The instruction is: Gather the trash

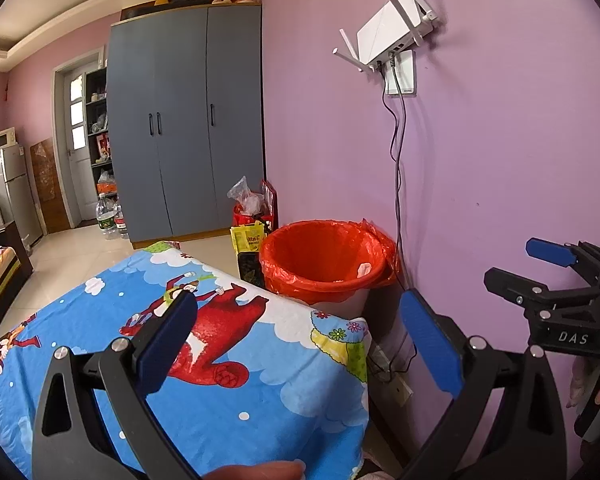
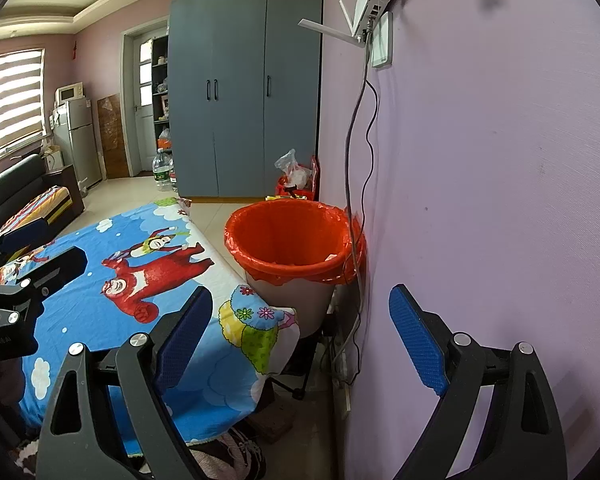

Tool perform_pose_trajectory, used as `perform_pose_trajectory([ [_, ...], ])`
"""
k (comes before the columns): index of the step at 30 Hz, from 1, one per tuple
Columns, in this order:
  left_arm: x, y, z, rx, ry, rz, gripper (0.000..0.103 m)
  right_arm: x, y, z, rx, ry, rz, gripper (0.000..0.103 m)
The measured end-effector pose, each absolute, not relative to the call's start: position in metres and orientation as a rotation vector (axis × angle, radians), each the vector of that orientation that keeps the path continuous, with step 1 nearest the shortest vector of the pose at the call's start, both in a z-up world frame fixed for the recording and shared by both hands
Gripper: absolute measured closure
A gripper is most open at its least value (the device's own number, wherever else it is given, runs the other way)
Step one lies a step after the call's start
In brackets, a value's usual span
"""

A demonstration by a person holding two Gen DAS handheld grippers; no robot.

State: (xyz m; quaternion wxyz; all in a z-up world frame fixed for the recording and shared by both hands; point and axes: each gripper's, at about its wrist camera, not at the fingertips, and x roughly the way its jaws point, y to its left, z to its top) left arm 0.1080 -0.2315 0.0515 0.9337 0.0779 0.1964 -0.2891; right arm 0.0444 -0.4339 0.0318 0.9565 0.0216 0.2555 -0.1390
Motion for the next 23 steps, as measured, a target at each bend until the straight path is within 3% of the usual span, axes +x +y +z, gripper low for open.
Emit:
perform_pose_trajectory([
  [23, 0.1024, -0.2378, 0.0477, 0.174, 0.394, -0.610, 0.005, 0.0438, -0.4329, 0.0310, 0.048, 0.518, -0.274, 0.019],
])
